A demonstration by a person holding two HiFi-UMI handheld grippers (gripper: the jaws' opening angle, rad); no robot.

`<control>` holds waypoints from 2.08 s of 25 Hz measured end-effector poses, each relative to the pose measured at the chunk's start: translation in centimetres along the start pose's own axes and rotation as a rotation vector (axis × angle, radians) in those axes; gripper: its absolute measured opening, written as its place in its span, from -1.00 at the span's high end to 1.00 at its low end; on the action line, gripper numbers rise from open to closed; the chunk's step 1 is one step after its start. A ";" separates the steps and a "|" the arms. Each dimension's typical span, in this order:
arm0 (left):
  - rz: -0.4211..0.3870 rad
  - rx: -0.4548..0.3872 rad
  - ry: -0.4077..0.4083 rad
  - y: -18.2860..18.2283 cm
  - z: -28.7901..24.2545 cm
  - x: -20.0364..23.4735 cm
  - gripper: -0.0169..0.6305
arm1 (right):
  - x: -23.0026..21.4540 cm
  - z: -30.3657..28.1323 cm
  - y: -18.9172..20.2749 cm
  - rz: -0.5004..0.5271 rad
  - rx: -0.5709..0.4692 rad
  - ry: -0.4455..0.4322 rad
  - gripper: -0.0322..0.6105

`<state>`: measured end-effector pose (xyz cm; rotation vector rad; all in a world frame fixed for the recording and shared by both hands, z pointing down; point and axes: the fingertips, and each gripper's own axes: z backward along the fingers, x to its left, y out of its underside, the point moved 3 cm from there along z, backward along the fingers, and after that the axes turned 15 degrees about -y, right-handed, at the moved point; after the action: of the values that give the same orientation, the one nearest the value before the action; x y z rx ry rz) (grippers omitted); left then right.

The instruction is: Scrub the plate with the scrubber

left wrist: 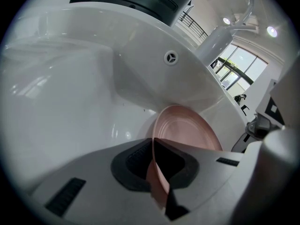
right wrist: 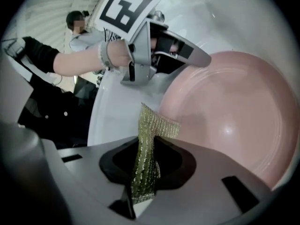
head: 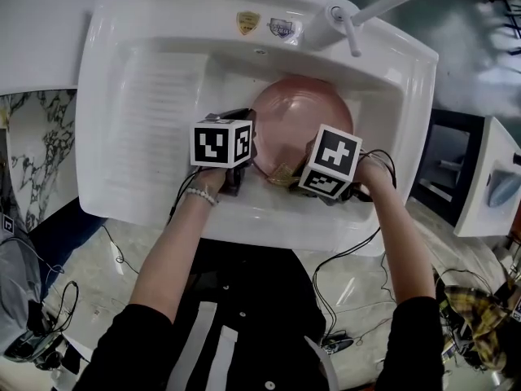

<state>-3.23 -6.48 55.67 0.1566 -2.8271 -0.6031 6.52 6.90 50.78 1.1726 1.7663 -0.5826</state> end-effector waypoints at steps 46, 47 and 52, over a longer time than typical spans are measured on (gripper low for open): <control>-0.158 -0.457 0.098 -11.7 19.0 -5.2 0.95 | 15.3 18.8 -2.1 0.371 -1.172 1.091 0.67; -0.179 -0.476 0.099 -11.9 19.9 -5.6 0.94 | 15.9 19.0 -1.9 0.348 -1.173 1.109 0.67; -0.290 -0.553 0.107 -12.0 23.7 -7.8 0.94 | 18.5 19.7 -1.1 0.359 -1.183 1.182 0.67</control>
<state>-1.30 -6.99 28.03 0.4774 -2.4397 -1.3612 11.42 -0.11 25.13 0.8648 2.0971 1.4977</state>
